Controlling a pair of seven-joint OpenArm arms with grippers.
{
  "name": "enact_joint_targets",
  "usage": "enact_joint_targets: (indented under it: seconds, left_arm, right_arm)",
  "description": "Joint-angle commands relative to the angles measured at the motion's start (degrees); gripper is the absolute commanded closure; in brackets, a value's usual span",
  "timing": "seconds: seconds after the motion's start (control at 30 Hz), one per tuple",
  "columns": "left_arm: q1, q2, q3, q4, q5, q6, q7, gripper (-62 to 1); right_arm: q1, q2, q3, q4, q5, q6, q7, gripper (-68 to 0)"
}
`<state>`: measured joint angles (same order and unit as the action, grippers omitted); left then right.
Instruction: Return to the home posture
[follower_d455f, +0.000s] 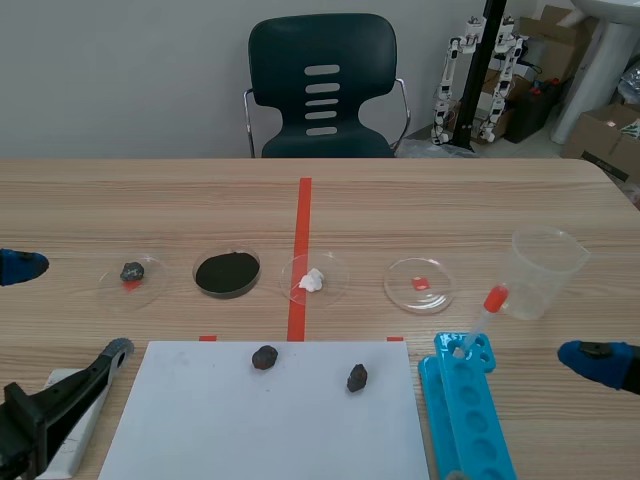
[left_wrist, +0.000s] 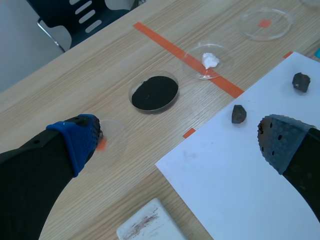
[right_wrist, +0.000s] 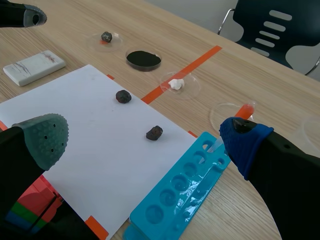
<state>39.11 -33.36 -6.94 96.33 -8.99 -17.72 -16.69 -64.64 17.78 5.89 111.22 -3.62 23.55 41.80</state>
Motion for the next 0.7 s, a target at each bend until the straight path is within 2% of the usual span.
enact_joint_targets:
  seconds: [0.0,0.4,0.67]
  left_arm:
    - [1.55,0.02,-0.17,1.42,-0.28,-0.07,-1.7,-62.3]
    - [13.49,1.27,-0.17,11.34,-1.09,-0.24,-8.0,-62.3]
    - [15.17,1.27,-0.17,12.59,-0.39,-0.24,-9.29,-62.3]
  right_arm:
    - [-0.11,0.0,0.15,0.5,0.57,0.04,0.83,-63.8]
    - [-0.11,0.0,0.15,0.5,0.57,0.04,0.83,-63.8]
    - [-0.11,0.0,0.15,0.5,0.57,0.04,0.83,-63.8]
